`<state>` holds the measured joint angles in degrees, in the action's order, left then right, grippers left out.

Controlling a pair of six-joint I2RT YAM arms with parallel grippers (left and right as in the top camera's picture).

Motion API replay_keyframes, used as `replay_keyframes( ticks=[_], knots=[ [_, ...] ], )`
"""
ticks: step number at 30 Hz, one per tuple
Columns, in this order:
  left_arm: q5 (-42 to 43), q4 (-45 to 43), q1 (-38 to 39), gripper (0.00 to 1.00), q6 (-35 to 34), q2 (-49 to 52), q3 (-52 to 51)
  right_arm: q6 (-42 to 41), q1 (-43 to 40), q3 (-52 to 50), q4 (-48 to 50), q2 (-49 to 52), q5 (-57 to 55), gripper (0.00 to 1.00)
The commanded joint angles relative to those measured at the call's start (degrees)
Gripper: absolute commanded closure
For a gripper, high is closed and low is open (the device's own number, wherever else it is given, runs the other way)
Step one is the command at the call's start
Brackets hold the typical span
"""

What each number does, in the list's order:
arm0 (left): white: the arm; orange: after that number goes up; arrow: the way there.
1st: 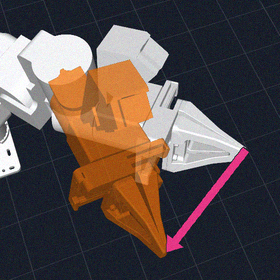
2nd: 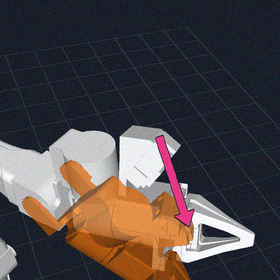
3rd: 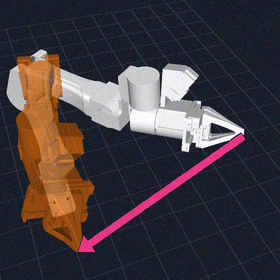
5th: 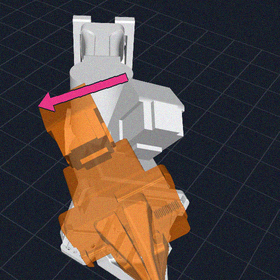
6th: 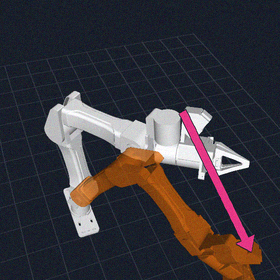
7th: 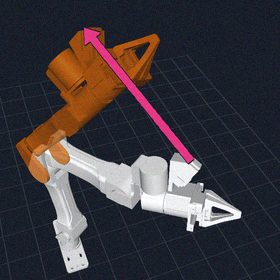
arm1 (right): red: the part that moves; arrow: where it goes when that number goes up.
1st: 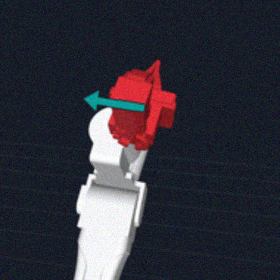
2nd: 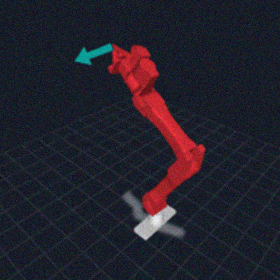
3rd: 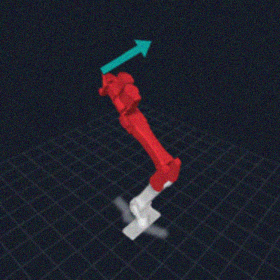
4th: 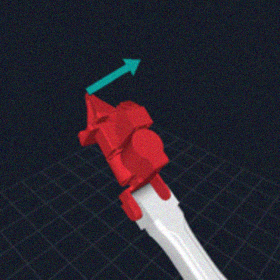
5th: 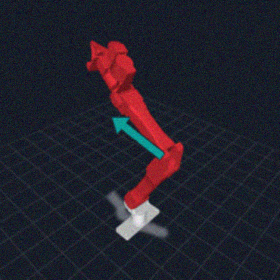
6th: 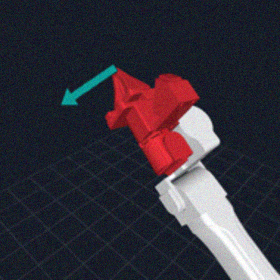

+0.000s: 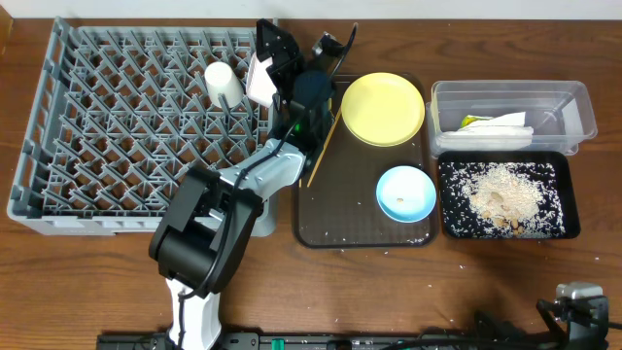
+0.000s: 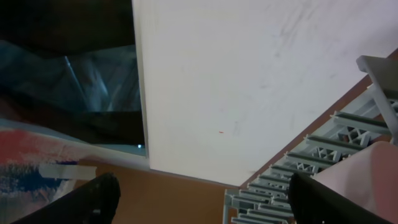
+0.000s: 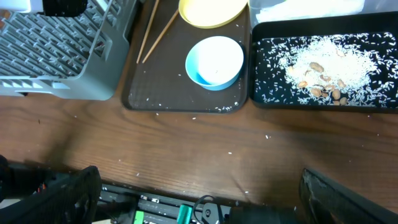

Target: Sort waste into correct bins and load items into the dishwasher

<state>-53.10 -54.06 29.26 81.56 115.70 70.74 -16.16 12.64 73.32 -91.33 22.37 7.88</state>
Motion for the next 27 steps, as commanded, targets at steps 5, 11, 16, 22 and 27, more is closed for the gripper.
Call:
replay_keyframes(
  ticks=[5, 11, 16, 22, 27],
  knots=[
    [-2.29, -0.09, -0.28, 0.17, -2.97, -3.23, 0.48, -0.52, -0.72, 0.02, -0.02, 0.02, -0.35, 0.01],
    [-4.46, -0.04, -0.28, 0.81, -5.75, -4.98, 0.48, -0.52, -0.74, 0.02, -0.02, 0.02, -0.35, 0.01],
    [-6.01, 8.92, -0.28, 0.92, -15.56, -10.14, 0.55, -0.52, -0.72, 0.02, -0.02, 0.02, -0.35, 0.01],
    [1.36, 35.08, -1.18, 0.92, -38.29, -19.74, 1.60, -0.55, -0.74, 0.02, -0.02, 0.02, -0.35, 0.01],
    [23.71, 54.29, -5.75, 0.92, -58.49, -27.58, 1.66, -0.52, -0.74, 0.02, -0.02, 0.02, -0.35, 0.01]
  ],
)
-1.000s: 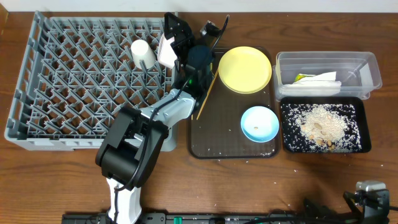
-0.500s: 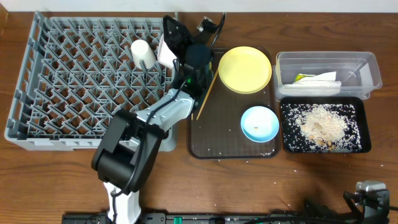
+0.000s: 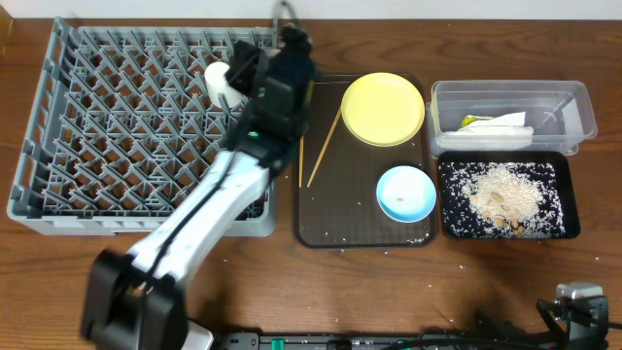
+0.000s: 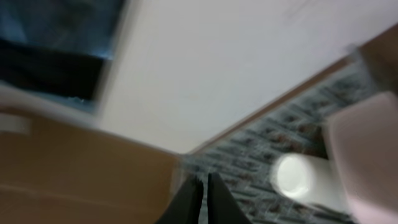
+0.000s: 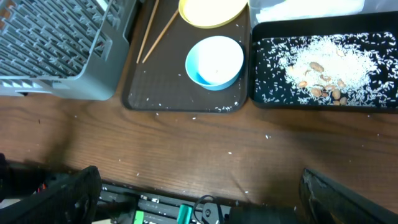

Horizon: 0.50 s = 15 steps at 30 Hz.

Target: Sort waste into correct bins and load items into the dishwasher

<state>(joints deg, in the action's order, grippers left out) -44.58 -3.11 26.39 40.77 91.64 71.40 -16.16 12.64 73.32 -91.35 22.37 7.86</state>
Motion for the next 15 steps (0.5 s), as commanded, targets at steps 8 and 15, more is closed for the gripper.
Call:
replay_keyframes(
  ticks=[8, 15],
  knots=[
    [48.04, 7.15, -13.86, 0.92, -29.14, -5.62, 1.01, -0.52, -0.74, 0.02, 0.00, 0.02, -0.33, 0.01],
    [49.33, 6.73, -15.19, 0.92, -28.33, -2.82, 1.22, -0.52, -0.72, 0.02, 0.00, 0.02, -0.33, 0.01]
  ],
)
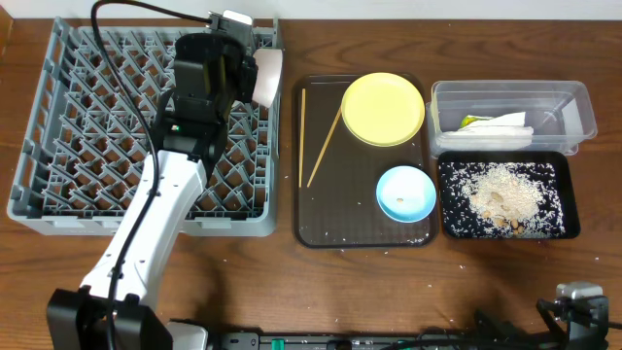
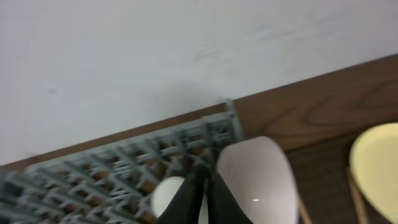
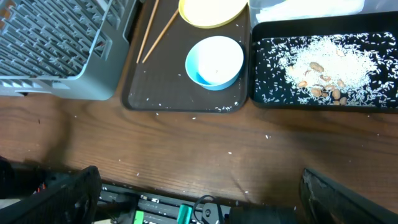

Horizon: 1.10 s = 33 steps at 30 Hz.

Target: Sort waste into correct bins and load items into the dishwasher

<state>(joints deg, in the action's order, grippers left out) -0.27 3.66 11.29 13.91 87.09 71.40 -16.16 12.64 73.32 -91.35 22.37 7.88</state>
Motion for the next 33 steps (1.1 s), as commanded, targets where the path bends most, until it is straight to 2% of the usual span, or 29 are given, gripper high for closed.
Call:
replay_keyframes(
  ticks=[1, 9, 23, 33],
  knots=[
    [6.54, -0.04, -0.09, 0.92, -0.90, 2.25, 1.27, -0.52, -0.72, 0.02, 0.00, 0.02, -0.35, 0.01],
    [13.14, -1.86, -0.09, 0.92, -0.92, 4.74, 1.27, -0.52, -0.72, 0.02, 0.00, 0.02, -0.35, 0.01],
    [13.03, -4.39, -0.09, 0.92, -0.90, 11.13, 1.27, -0.52, -0.74, 0.02, 0.00, 0.02, -0.35, 0.01],
    [8.68, -4.52, -0.13, 0.92, -0.20, 13.44, 1.27, -0.52, -0.72, 0.02, 0.00, 0.02, -0.35, 0.01]
  ],
)
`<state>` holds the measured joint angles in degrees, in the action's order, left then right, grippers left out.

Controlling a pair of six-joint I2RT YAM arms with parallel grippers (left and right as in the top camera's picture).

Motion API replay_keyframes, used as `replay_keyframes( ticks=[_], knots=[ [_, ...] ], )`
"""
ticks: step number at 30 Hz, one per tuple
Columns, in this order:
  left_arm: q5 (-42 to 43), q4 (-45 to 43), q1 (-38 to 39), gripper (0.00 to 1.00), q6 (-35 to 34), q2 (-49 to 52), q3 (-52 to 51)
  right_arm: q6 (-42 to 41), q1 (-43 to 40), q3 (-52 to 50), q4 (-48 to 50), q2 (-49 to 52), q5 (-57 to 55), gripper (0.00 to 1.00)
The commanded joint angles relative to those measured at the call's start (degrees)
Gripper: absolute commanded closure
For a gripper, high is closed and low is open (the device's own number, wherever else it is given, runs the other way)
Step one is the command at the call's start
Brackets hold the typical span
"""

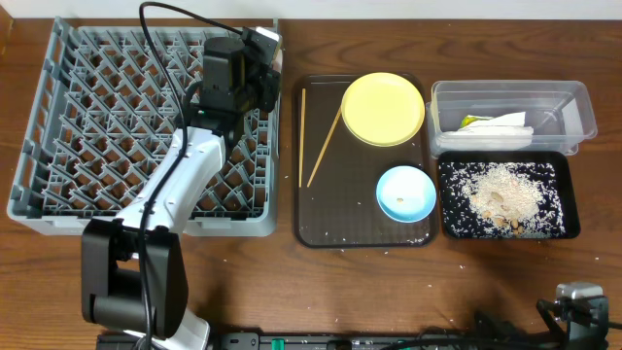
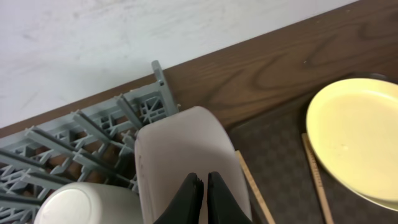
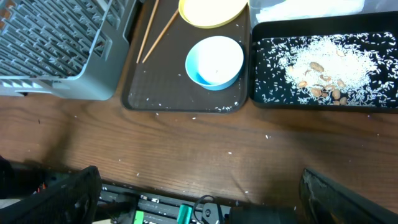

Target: Sort waste into correct bins and load items into the dishwasher

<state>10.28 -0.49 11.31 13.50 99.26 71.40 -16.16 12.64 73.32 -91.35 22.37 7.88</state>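
My left gripper [image 2: 202,182] is shut, and its tips lie against the face of a pale pink bowl [image 2: 180,149]. The bowl stands on edge in the back right corner of the grey dish rack [image 1: 97,117]. A white cup [image 2: 81,205] sits in the rack just left of the bowl. Overhead, the left gripper [image 1: 260,49] covers both. On the brown tray [image 1: 330,224] lie a yellow plate [image 1: 382,108], a blue bowl [image 1: 405,192] and two chopsticks [image 1: 302,126]. My right gripper [image 3: 199,183] is open above the table's front edge, holding nothing.
At the back right stands a clear bin [image 1: 573,97] holding wrappers. In front of it is a black bin [image 1: 457,219] with rice and nuts. Stray rice grains dot the tray and the wooden table [image 3: 186,143].
The left gripper, still shut, has moved right to the rack's back right corner. The pink bowl now stands straight in front of its tips instead of beside them. The right arm has not moved.
First the left gripper was open and tilted up at the wall, by the rack's right edge. Then it was shut near the cup and the pink bowl. Later it was shut over the rack's back, with the bowl to its right. Now it is at the bowl.
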Motion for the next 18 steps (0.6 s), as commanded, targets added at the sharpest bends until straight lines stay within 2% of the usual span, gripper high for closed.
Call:
replay_keyframes(
  ticks=[1, 7, 18],
  knots=[
    [-2.45, -0.44, -0.15, 0.92, 0.39, 1.64, 1.27, -0.52, -0.74, 0.02, 0.00, 0.02, -0.35, 0.01],
    [-4.02, -0.68, -0.15, 0.92, 0.83, 4.02, 1.27, -0.52, -0.74, 0.02, 0.00, 0.02, -0.35, 0.01],
    [-13.22, -3.39, -0.15, 0.92, 1.05, 4.20, 1.27, -0.52, -0.74, 0.02, 0.00, 0.02, -0.35, 0.01]
  ],
)
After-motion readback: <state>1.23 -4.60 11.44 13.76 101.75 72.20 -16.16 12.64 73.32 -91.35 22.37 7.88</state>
